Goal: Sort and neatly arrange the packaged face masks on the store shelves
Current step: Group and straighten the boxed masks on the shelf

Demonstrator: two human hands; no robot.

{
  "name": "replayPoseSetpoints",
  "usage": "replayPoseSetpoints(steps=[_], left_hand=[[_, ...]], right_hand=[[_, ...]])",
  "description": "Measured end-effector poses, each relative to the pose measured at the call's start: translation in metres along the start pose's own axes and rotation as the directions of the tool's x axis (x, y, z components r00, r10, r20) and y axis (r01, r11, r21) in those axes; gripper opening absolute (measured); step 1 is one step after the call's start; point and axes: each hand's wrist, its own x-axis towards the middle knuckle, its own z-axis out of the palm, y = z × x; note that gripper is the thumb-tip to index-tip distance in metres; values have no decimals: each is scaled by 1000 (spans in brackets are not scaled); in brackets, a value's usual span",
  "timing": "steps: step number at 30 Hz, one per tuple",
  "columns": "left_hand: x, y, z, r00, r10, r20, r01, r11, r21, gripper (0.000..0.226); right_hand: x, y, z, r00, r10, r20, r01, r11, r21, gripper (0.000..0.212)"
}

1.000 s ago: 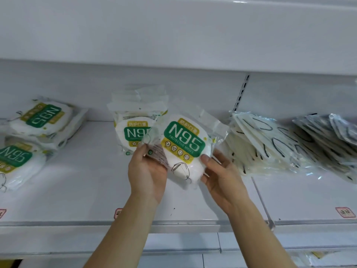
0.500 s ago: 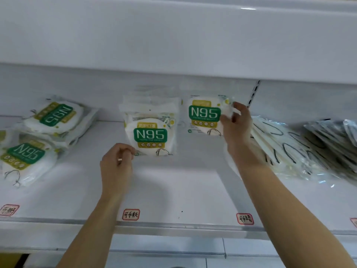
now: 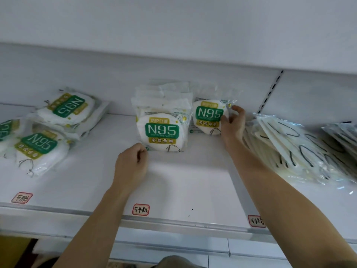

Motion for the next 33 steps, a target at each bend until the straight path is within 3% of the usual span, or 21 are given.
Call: replayPoseSetpoints(steps=[3, 5, 7, 9, 11, 14, 16, 19, 21, 23, 25, 27, 30, 33], left_hand=[[-2, -9, -7, 975, 203, 96, -218, 956, 195, 15], [-3, -17, -16, 968, 223, 116, -247, 925, 289, 9], [-4, -26, -27, 980, 177, 88, -197, 915, 352, 8], [-3, -36, -40, 992, 106, 60, -122, 913, 390, 11], [-1, -45, -53, 995, 65, 79, -90, 922, 377, 15], [-2, -52, -79, 984, 88, 152, -116, 977, 181, 22], [-3, -56, -101, 983, 70, 168, -84, 993, 79, 27], [-8, -72, -140, 989, -3, 149, -15, 993, 118, 27], [-13, -87, -164, 980, -73, 188, 48, 990, 134, 32], [-18, -102, -187, 974, -94, 204, 76, 993, 96, 36], [-18, -119, -209, 982, -100, 157, 97, 995, 27, 37], [-13, -136, -226, 989, -117, 93, 123, 990, -66, 38], [-3, -153, -240, 989, -145, 30, 148, 966, -210, 32], [11, -165, -245, 991, -134, 5, 130, 953, -275, 42]], right_hand=[[-7, -3, -5, 999, -45, -22, 45, 999, -31, 51], [-19, -2, -10, 975, -202, -88, 189, 973, -135, 56], [-42, -3, -12, 866, -477, -148, 444, 872, -207, 52], [-73, -11, -4, 734, -662, -152, 634, 748, -196, 46], [-106, -22, 13, 667, -742, -67, 726, 667, -164, 41], [-150, -34, 53, 648, -750, 135, 762, 642, -84, 32], [-172, -44, 87, 659, -711, 246, 740, 671, -44, 29], [-203, -62, 144, 694, -558, 455, 633, 774, -15, 29], [-221, -73, 187, 683, -434, 587, 591, 801, -95, 32], [-234, -83, 227, 721, -218, 658, 476, 846, -242, 47], [-241, -86, 262, 774, 5, 634, 242, 922, -302, 62], [-246, -83, 284, 837, 83, 542, 57, 970, -236, 60], [-243, -74, 298, 923, 25, 383, 58, 978, -203, 51], [-229, -73, 306, 906, 171, 386, -137, 984, -115, 52]])
